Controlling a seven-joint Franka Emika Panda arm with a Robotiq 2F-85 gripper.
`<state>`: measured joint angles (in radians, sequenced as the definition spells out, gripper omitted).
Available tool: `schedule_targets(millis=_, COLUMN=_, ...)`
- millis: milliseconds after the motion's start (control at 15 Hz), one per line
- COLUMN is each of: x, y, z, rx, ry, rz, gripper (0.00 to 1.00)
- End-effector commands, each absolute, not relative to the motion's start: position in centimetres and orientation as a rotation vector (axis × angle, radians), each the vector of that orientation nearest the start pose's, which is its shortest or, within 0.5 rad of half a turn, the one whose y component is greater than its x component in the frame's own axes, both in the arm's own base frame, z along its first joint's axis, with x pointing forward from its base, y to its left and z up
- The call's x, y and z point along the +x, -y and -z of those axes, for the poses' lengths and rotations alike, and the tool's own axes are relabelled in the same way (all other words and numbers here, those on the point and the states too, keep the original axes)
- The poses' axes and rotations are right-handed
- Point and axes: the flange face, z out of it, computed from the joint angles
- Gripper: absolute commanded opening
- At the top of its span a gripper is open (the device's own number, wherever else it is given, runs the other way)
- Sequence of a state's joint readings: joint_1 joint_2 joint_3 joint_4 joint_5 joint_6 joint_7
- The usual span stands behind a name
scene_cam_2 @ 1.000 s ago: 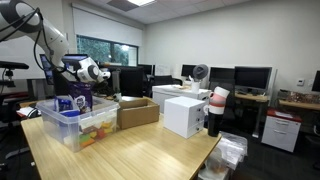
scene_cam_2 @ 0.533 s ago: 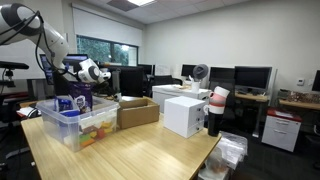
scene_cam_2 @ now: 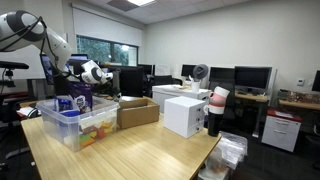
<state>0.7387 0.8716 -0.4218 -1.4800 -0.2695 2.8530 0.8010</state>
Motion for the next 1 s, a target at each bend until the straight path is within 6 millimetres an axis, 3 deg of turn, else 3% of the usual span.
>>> schedule_targets(millis=0, x=69.1, y=-32.4, z=-24.0, rx=-3.016, ry=-0.023, rz=1.112, gripper=1.00)
schedule_targets(millis=267, x=69.6, y=-32.3, z=-23.9, rx=-3.016, ry=-0.017, rz=1.141, gripper=1.00)
schedule_targets(millis=800, x=70.3, y=-32.5, z=-25.4, rx=-3.007, ry=0.000, rz=1.150, gripper=1.00)
schedule_targets(millis=867, x=70.3, y=-32.5, z=-25.5, rx=-3.012, ry=0.003, rz=1.141, gripper=0.81)
schedule_targets(millis=933, x=70.3, y=-32.5, z=-25.5, rx=-3.015, ry=0.000, rz=1.131, gripper=0.71)
